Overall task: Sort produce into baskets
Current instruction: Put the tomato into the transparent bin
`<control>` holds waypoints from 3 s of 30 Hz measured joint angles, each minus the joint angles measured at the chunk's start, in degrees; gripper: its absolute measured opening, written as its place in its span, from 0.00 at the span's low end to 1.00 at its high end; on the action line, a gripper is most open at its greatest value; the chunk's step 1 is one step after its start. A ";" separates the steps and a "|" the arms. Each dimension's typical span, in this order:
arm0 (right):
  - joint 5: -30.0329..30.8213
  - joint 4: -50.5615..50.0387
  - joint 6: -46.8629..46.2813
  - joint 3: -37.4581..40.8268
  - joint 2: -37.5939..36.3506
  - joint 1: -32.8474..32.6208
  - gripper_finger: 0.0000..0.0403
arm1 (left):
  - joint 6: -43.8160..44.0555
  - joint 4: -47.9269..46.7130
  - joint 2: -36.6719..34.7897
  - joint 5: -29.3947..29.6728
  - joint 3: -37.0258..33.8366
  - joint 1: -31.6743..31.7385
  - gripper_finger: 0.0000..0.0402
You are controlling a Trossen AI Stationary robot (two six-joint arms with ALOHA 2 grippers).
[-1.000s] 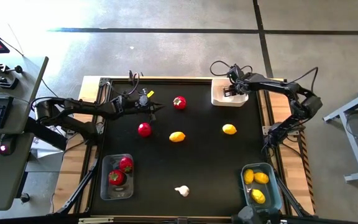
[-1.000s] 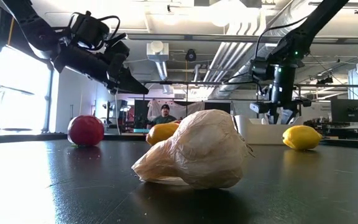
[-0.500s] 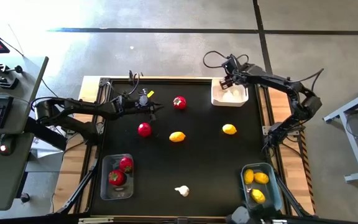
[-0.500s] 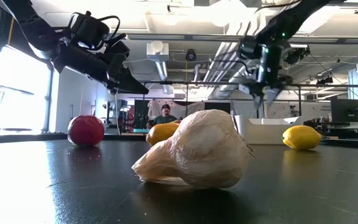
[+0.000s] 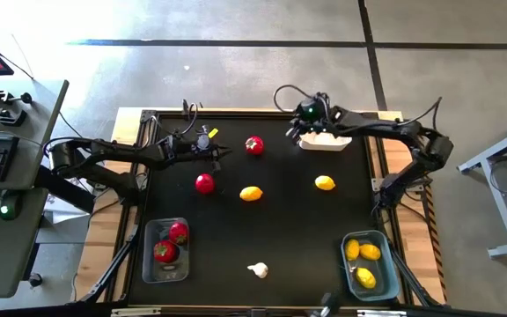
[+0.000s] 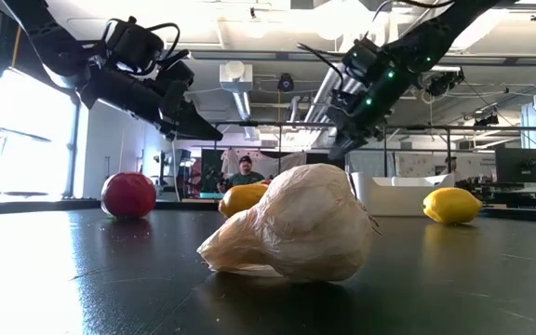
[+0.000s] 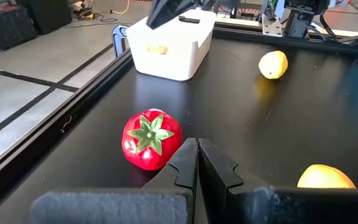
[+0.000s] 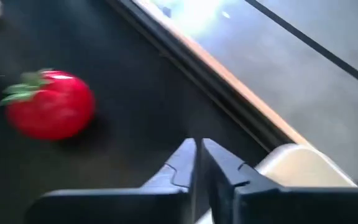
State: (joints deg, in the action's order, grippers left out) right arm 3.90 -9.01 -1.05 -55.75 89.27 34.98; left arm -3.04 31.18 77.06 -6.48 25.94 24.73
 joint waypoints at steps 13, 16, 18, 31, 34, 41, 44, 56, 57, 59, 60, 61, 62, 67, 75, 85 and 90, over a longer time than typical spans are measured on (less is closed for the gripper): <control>-0.08 7.42 1.25 1.63 0.00 -14.68 0.09 | -0.66 0.55 0.02 -3.99 0.00 0.02 0.00; 1.17 9.35 1.52 1.63 0.33 -16.75 0.15 | -0.71 0.55 0.02 -4.11 0.00 0.02 0.00; 1.69 11.45 1.56 1.63 1.03 -17.80 0.22 | -0.66 0.55 0.01 -4.11 0.00 0.02 0.00; 7.65 19.16 1.06 -4.84 15.76 -18.85 0.77 | 0.38 0.60 0.02 -5.03 0.00 0.05 0.00; 7.50 17.21 1.11 -8.42 18.48 -18.50 0.83 | 0.23 0.91 0.02 -5.03 0.00 0.04 0.00; 11.45 11.17 4.55 -15.74 24.49 -16.42 0.86 | -0.11 0.44 0.02 -5.01 0.00 0.04 0.00; 10.58 8.36 6.29 -18.16 26.52 -16.21 0.86 | -0.12 0.14 0.01 -5.01 0.00 0.04 0.00; 7.67 5.06 7.37 -19.51 29.19 -16.11 0.75 | -0.16 -0.02 0.01 -4.98 0.00 0.04 0.00; 7.69 5.09 7.36 -19.51 29.18 -16.11 0.72 | -0.16 -0.02 0.00 -4.98 0.00 0.04 0.00; 7.69 4.79 6.80 -19.85 29.18 -16.11 0.68 | -0.16 -0.02 0.01 -4.96 0.00 0.04 0.00; 7.37 4.41 6.04 -20.27 29.17 -16.11 0.68 | -0.17 -0.02 0.02 -4.95 0.00 0.04 0.00; 6.20 3.91 5.58 -20.56 28.87 -16.10 0.68 | -0.20 -0.02 0.02 -4.96 0.00 0.04 0.00; 4.74 3.56 4.94 -20.78 28.46 -16.08 0.68 | -0.40 -0.02 0.02 -4.94 0.00 0.04 0.00; -3.63 5.25 1.29 -20.52 23.33 -15.46 0.68 | -3.06 1.03 0.02 -4.93 -0.26 0.03 0.00; -16.22 25.59 -8.60 -8.30 18.21 -13.19 0.68 | -3.50 19.56 -0.02 -4.96 -8.40 -0.03 0.00; -21.26 44.02 -16.52 -0.73 18.29 -19.93 0.68 | -9.71 20.20 -1.26 -5.03 -10.23 -2.64 0.00; -17.60 41.13 -14.39 -2.88 18.29 -27.12 0.68 | -9.60 20.65 -5.74 -5.01 -10.17 -2.67 0.00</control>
State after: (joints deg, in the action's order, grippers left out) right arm -13.71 32.12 -15.43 -58.63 107.57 7.86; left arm -12.64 51.83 71.32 -11.49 15.77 22.06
